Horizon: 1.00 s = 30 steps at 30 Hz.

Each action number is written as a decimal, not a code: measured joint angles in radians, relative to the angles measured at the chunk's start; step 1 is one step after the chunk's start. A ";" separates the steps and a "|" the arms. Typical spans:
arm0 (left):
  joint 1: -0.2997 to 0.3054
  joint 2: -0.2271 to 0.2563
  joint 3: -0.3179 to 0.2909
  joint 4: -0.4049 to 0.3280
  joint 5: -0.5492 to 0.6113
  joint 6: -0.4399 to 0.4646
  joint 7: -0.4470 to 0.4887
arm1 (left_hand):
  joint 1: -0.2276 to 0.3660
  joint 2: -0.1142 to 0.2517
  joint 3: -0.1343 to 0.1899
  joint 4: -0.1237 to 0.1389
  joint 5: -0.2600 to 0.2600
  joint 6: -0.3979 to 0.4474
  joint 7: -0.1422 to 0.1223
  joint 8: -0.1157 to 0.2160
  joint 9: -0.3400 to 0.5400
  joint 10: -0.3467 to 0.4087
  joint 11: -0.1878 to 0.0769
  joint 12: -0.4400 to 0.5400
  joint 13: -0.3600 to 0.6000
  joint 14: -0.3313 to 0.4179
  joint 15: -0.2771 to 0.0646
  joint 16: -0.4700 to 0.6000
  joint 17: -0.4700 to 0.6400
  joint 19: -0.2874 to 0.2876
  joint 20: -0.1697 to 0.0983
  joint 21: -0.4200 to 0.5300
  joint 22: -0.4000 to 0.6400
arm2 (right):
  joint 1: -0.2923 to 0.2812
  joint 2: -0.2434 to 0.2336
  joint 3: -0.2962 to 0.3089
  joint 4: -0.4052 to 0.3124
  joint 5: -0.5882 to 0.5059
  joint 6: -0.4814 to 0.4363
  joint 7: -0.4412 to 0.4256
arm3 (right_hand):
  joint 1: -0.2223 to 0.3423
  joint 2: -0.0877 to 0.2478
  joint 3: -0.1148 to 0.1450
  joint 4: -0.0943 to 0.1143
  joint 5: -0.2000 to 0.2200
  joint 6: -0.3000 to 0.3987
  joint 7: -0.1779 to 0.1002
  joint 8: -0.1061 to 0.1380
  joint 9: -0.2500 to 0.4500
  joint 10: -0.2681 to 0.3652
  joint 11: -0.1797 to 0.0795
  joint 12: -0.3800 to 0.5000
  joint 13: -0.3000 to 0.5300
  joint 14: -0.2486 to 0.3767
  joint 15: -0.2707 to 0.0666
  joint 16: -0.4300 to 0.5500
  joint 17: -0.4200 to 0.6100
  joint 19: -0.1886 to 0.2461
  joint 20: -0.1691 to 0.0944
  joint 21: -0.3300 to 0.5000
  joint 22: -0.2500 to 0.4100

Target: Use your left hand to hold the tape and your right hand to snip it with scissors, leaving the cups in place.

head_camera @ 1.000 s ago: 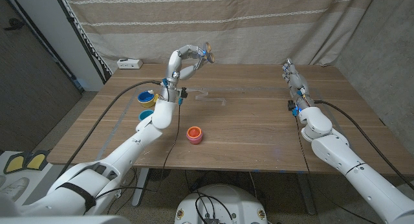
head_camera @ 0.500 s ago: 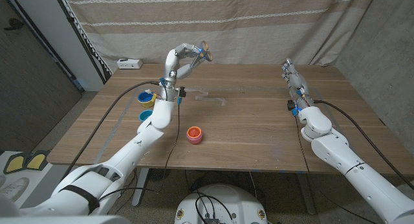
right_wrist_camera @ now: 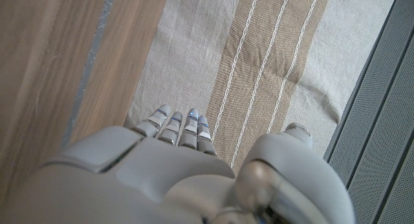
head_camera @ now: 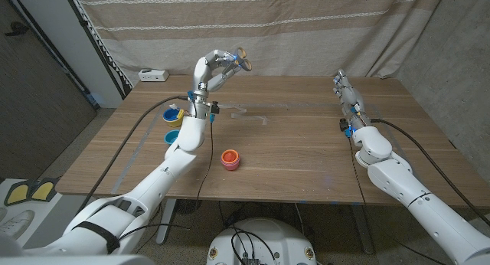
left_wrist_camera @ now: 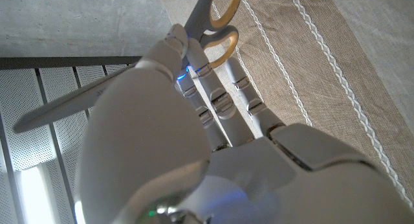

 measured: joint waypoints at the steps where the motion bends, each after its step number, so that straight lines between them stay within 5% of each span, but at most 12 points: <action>1: 0.001 0.000 0.001 -0.003 -0.005 0.002 -0.004 | 0.000 0.000 0.000 0.000 0.000 0.000 0.000 0.000 -0.001 0.000 0.000 0.000 0.000 0.000 0.000 0.000 0.000 0.000 0.000 0.000 0.000 | -0.001 0.000 0.000 -0.001 0.000 0.000 -0.001 | 0.000 0.000 0.000 0.000 0.000 0.000 0.000 0.000 0.000 0.000 0.000 0.000 0.000 0.000 0.000 0.000 0.000 0.000 0.000 0.000 0.000; 14: 0.028 -0.008 0.002 -0.056 -0.220 0.067 -0.148 | 0.004 -0.004 0.003 -0.003 0.000 0.000 0.000 0.000 -0.010 0.000 0.000 0.000 0.000 0.000 0.000 -0.007 -0.004 0.000 0.000 0.004 -0.009 | -0.003 -0.004 0.002 -0.006 0.000 -0.001 0.000 | 0.000 0.000 0.000 0.000 0.000 0.000 0.000 0.000 0.000 0.000 0.000 0.000 0.000 0.000 0.000 0.000 0.000 0.000 0.000 0.000 0.000; 30: 0.056 -0.004 -0.011 -0.119 -0.327 0.139 -0.231 | 0.003 -0.004 0.004 -0.002 0.000 0.000 0.000 -0.008 -0.019 0.000 0.000 0.000 0.000 0.002 0.002 -0.007 -0.006 0.000 0.000 0.011 -0.016 | -0.005 -0.006 0.003 -0.009 0.001 -0.003 0.003 | 0.000 0.000 0.004 -0.004 0.000 -0.004 -0.004 0.000 0.000 -0.002 -0.002 0.000 0.000 0.000 0.000 0.000 0.000 0.000 0.000 0.000 0.000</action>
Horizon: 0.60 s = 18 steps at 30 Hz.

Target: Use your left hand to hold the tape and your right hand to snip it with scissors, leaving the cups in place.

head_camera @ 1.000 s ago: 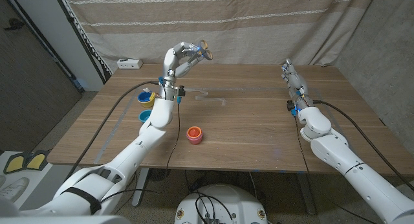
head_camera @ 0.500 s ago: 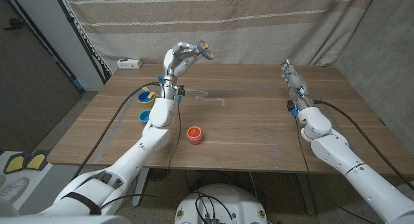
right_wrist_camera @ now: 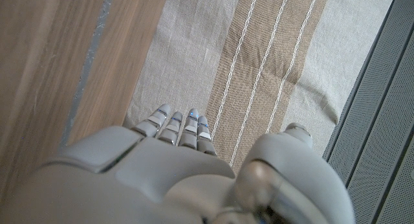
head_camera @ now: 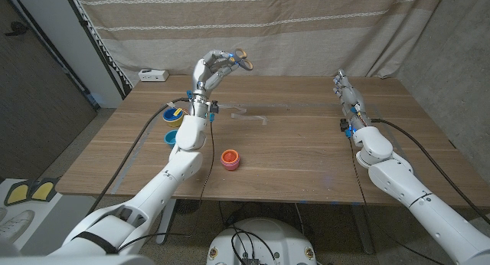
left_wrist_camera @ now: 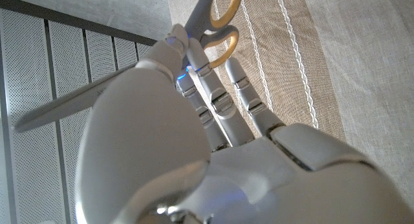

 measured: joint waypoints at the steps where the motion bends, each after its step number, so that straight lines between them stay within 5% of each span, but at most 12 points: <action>1: 0.001 0.001 0.000 -0.004 -0.011 0.007 -0.007 | 0.000 0.000 0.000 0.000 0.000 0.000 0.000 0.000 0.000 0.000 0.000 0.000 0.000 0.000 0.000 0.000 0.000 0.000 0.000 0.000 -0.002 | 0.000 0.000 0.000 0.000 0.000 0.000 0.000 | 0.000 0.000 0.000 0.000 0.000 0.000 0.000 0.000 0.000 0.000 0.000 0.000 0.000 0.000 0.000 0.000 0.000 0.000 0.000 0.000 0.000; 18: 0.021 0.021 -0.010 -0.074 -0.217 0.146 -0.150 | 0.000 0.000 0.000 0.000 0.000 0.011 0.011 -0.012 -0.024 0.002 -0.002 0.000 0.000 0.007 -0.004 0.000 -0.005 0.000 0.000 0.008 -0.011 | 0.006 -0.005 0.001 -0.007 0.000 -0.008 0.002 | 0.000 0.000 0.000 0.000 0.000 0.000 0.000 0.000 0.000 0.000 0.000 0.000 0.000 0.000 0.000 0.000 0.000 0.000 0.000 0.000 0.000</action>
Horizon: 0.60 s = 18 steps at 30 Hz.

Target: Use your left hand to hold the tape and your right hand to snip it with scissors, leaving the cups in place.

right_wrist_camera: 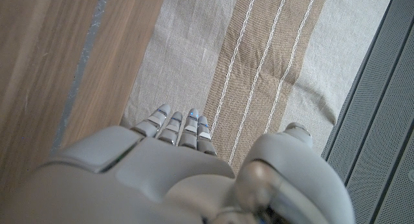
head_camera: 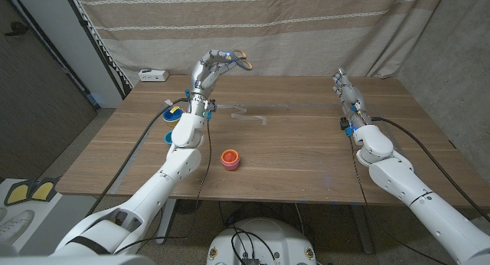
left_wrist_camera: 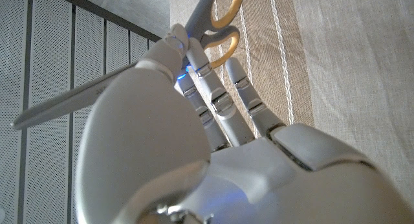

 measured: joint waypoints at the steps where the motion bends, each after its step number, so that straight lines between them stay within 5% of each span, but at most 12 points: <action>1: 0.001 0.001 -0.001 -0.003 -0.010 0.008 -0.008 | 0.000 0.000 0.000 0.000 0.000 0.000 0.000 0.000 -0.002 0.000 0.000 0.000 0.000 0.000 0.000 0.000 0.000 0.000 0.000 0.000 0.000 | 0.000 0.000 0.000 0.000 0.000 -0.001 0.000 | 0.000 0.000 0.000 0.000 0.000 0.000 0.000 0.000 0.000 0.000 0.000 0.000 0.000 0.000 0.000 0.000 0.000 0.000 0.000 0.000 0.000; 18: 0.018 0.007 -0.012 -0.055 -0.187 0.156 -0.145 | -0.004 -0.004 0.001 0.001 -0.003 0.000 0.000 -0.015 -0.018 0.002 -0.002 0.000 0.000 0.002 0.002 -0.009 -0.003 0.000 0.000 0.007 -0.014 | 0.000 -0.005 0.006 -0.009 -0.002 -0.005 -0.005 | 0.000 0.000 0.000 0.000 0.000 0.000 0.000 0.000 0.000 0.000 0.000 0.000 0.000 0.000 0.000 0.000 0.000 0.000 0.000 0.000 0.000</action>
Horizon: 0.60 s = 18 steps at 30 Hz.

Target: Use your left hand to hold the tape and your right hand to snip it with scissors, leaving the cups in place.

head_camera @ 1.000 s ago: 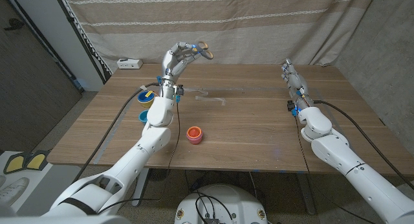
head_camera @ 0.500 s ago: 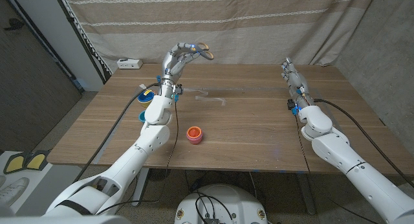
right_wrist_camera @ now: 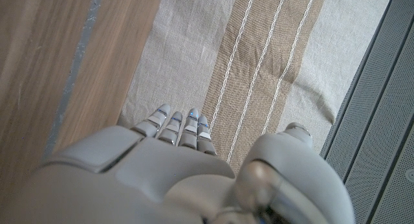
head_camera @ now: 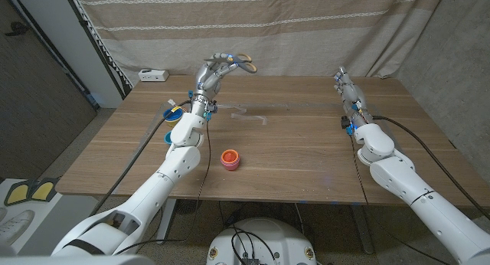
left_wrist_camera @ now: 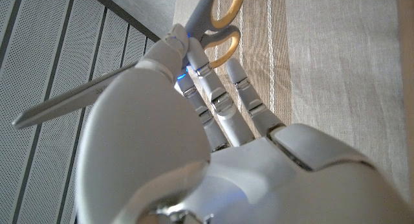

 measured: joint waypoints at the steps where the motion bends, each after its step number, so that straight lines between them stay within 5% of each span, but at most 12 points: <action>1: 0.001 0.000 -0.002 -0.003 -0.012 0.011 -0.010 | 0.000 0.000 0.000 0.000 0.000 0.000 0.000 0.000 0.000 0.000 0.000 0.000 0.000 0.000 0.000 0.000 0.000 0.000 0.000 0.000 0.000 | 0.000 0.000 0.000 0.000 0.000 0.000 0.000 | 0.000 0.000 0.000 0.000 0.000 0.000 0.000 0.000 0.000 0.000 0.000 0.000 0.000 0.000 0.000 0.000 0.000 0.000 0.000 0.000 0.000; 18: 0.005 -0.010 -0.027 -0.021 -0.133 0.124 -0.108 | -0.002 0.000 0.000 0.000 0.000 -0.001 0.008 -0.001 0.000 0.000 0.000 -0.001 0.000 0.000 0.000 0.000 -0.005 0.000 0.000 0.010 -0.009 | -0.005 -0.002 0.001 -0.002 0.000 -0.002 0.001 | 0.000 0.000 0.000 0.000 0.000 0.000 0.000 0.000 0.000 0.000 0.000 0.000 0.000 0.000 0.000 0.000 0.000 0.000 0.000 0.000 0.000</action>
